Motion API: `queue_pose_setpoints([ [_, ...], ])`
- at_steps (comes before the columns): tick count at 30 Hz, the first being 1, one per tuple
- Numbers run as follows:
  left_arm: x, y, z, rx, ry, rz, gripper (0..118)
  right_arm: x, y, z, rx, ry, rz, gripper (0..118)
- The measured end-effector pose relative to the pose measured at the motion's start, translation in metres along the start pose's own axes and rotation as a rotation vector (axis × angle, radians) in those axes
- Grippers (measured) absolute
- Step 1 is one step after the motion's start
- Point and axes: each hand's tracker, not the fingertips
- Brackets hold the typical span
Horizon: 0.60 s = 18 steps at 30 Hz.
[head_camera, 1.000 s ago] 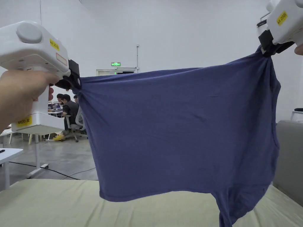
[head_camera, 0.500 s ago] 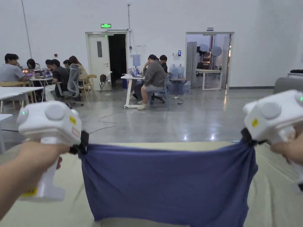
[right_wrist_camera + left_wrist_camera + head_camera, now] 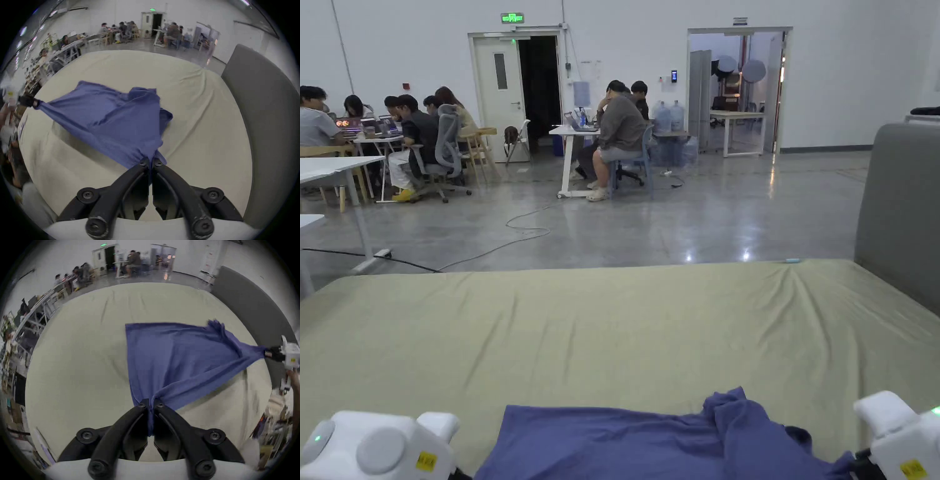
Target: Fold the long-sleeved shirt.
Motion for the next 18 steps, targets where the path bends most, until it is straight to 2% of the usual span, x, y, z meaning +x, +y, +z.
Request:
queue_pose_setpoints([
  [1,0.006,-0.027,0.015,-0.009,-0.025,0.025,0,-0.008,-0.02,0.016,0.003,0.038,0.038,0],
  [3,0.008,-0.067,0.035,-0.032,-0.1,0.086,0,-0.021,-0.057,0.042,-0.018,0.043,0.027,0],
  [6,0.019,-0.124,0.062,-0.061,-0.099,0.113,0,-0.037,-0.107,0.074,-0.041,0.049,0.018,0],
  [9,0.035,-0.178,0.079,-0.101,-0.088,0.1,0,-0.053,-0.158,0.099,-0.064,0.095,0.002,0],
  [12,0.046,-0.223,0.083,-0.141,-0.103,0.103,0,-0.07,-0.2,0.105,-0.104,0.125,0.015,0],
  [16,0.063,-0.267,0.078,-0.176,-0.098,0.098,0,-0.09,-0.241,0.101,-0.146,0.105,0.032,0],
  [18,0.067,-0.282,0.074,-0.193,-0.071,0.087,0,-0.094,-0.258,0.094,-0.204,0.123,-0.025,0],
])
